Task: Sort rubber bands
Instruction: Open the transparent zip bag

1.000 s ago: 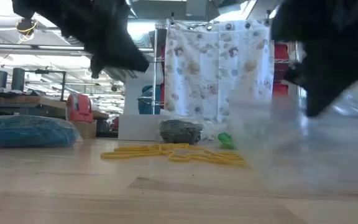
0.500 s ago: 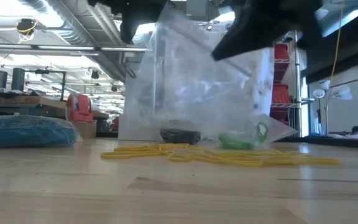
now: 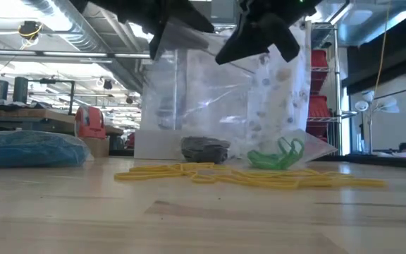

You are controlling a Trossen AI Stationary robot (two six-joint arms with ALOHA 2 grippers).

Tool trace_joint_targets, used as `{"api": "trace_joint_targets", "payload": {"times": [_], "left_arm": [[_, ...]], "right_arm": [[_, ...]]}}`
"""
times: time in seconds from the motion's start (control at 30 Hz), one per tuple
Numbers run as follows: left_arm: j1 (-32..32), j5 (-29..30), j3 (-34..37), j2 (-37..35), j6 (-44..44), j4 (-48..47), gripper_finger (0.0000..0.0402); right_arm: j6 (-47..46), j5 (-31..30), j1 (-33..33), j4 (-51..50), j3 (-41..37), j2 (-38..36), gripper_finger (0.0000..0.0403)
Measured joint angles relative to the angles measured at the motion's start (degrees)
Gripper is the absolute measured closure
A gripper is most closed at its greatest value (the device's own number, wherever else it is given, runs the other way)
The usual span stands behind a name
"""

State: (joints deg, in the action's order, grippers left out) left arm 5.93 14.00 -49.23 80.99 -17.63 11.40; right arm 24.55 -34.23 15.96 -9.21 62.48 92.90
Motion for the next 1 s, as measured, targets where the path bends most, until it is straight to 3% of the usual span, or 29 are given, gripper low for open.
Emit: {"api": "trace_joint_targets", "payload": {"times": [0.2, 0.7, 0.87, 1.0], "left_arm": [[-1.66, -0.27, -0.06, 0.29, -1.25, -0.92, 0.0194], [-4.1, 1.36, -0.04, -0.29, 3.75, -6.2, 0.0192], [-3.85, -6.52, -3.01, -2.31, 2.69, -4.09, 0.0192], [-2.08, -7.25, -3.37, -0.85, 2.79, -4.65, 0.0192]], "right_arm": [[0.05, 1.95, -1.07, -1.01, -0.02, 0.02, 0.0403], [1.18, 5.59, -0.98, -1.33, -0.02, 0.02, 0.0403], [1.18, 5.57, -1.0, -1.32, -0.06, 0.02, 0.0403], [1.08, 5.57, -1.0, -1.22, -0.07, 0.02, 0.0403]]}}
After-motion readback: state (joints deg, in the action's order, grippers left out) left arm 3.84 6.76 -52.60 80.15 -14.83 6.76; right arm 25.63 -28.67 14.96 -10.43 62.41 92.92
